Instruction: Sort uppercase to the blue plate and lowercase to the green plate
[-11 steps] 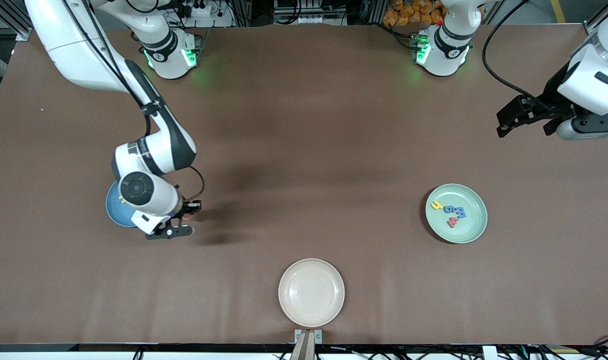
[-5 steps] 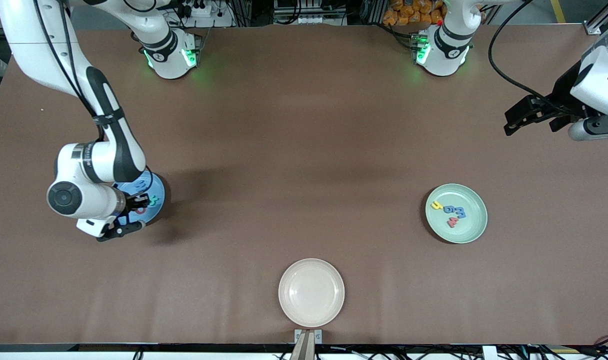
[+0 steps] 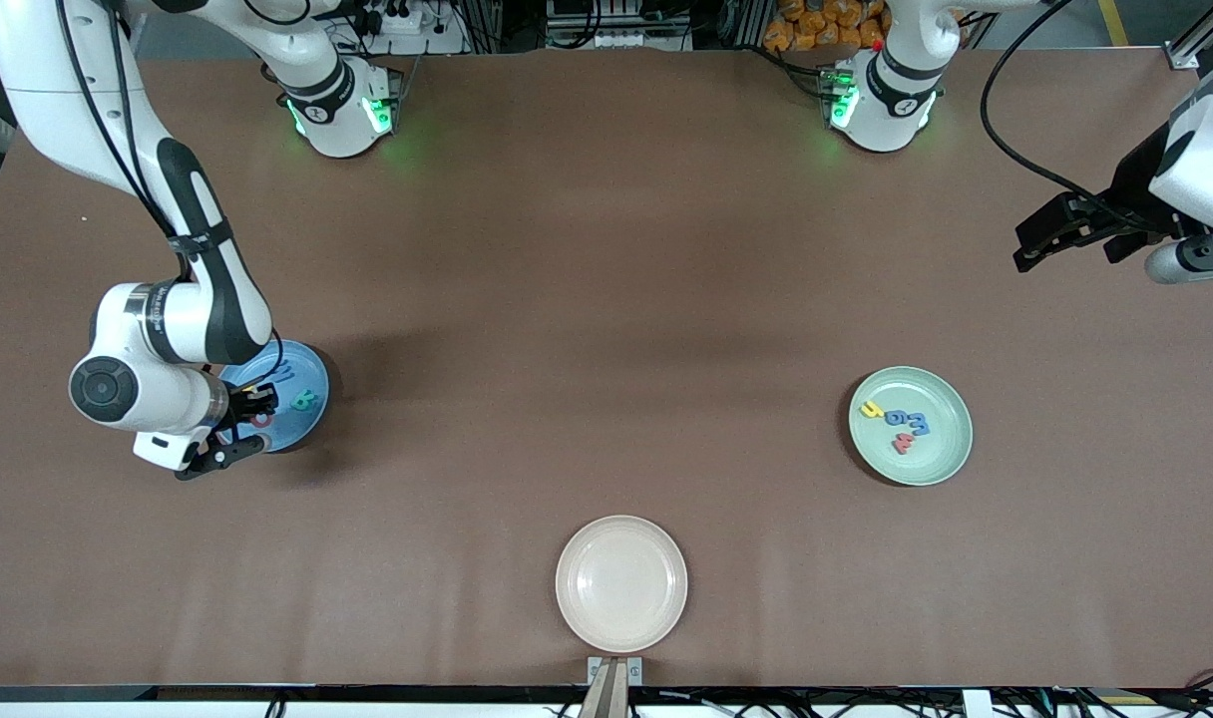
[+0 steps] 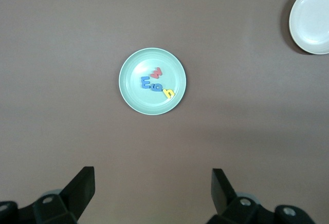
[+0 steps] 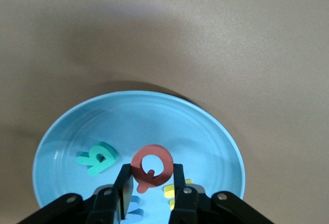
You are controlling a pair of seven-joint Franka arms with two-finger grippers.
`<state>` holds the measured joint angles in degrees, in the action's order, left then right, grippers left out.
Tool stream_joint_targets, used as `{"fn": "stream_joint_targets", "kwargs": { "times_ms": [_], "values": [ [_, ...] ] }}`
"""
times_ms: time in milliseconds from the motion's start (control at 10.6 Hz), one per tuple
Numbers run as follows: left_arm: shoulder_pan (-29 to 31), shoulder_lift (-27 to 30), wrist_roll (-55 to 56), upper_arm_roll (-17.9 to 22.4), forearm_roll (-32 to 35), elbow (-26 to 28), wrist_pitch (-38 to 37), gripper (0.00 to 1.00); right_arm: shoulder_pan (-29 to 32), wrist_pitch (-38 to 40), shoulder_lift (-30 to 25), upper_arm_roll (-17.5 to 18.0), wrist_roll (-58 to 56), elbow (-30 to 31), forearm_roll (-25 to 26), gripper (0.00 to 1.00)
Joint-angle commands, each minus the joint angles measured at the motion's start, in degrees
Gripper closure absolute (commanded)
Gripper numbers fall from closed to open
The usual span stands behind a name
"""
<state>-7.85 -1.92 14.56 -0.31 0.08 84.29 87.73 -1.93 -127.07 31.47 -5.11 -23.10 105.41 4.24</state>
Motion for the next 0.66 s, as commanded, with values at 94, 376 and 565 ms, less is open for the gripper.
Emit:
{"fn": "stream_joint_targets", "kwargs": {
  "times_ms": [94, 376, 565],
  "values": [
    [-1.4, 1.2, -2.5, 0.0, 4.1, 0.8, -0.5, 0.00, 0.9, -1.1, -1.2, 0.3, -1.9, 1.8, -1.3, 0.47],
    [-1.6, 1.1, -2.7, 0.0, 3.7, 0.8, -0.5, 0.00, 1.1, -1.0, -1.2, 0.3, -1.3, 1.7, -1.3, 0.30],
    [-1.6, 1.4, -2.8, -0.4, 3.5, 1.3, -0.5, 0.00, 1.1, 0.8, -2.0, 0.3, 1.2, 1.1, -1.3, 0.18]
  ]
}}
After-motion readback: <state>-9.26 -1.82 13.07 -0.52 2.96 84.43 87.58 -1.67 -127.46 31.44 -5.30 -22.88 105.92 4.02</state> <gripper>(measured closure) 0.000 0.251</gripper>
